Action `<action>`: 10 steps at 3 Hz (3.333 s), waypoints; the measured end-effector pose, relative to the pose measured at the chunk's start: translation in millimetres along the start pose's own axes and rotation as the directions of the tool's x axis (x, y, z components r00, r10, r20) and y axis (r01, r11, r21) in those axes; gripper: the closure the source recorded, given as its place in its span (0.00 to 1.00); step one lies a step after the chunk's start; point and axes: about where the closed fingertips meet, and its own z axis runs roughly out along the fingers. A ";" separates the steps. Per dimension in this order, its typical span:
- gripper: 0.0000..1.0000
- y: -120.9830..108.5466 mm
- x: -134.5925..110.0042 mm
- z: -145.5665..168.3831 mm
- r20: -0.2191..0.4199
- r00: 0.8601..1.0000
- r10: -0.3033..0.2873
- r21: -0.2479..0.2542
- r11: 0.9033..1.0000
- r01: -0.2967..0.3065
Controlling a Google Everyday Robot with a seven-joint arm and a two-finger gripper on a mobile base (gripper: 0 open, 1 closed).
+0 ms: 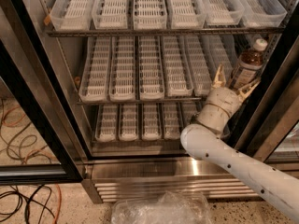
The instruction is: Pick blue plastic bottle from middle shelf of fridge
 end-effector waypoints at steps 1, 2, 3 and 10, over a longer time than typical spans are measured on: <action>0.44 0.5 0.2 0.2 0.000 1.000 -0.001 -0.001 1.000 0.001; 0.66 3.5 2.8 9.2 0.010 1.000 -0.012 0.005 1.000 0.012; 0.89 3.6 3.8 11.3 0.010 1.000 -0.010 0.006 1.000 0.010; 1.00 2.4 -4.3 6.9 0.165 0.985 0.059 0.010 0.998 -0.061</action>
Offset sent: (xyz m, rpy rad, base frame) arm 0.0209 -0.0071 0.0019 -0.0240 -0.0041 -0.0293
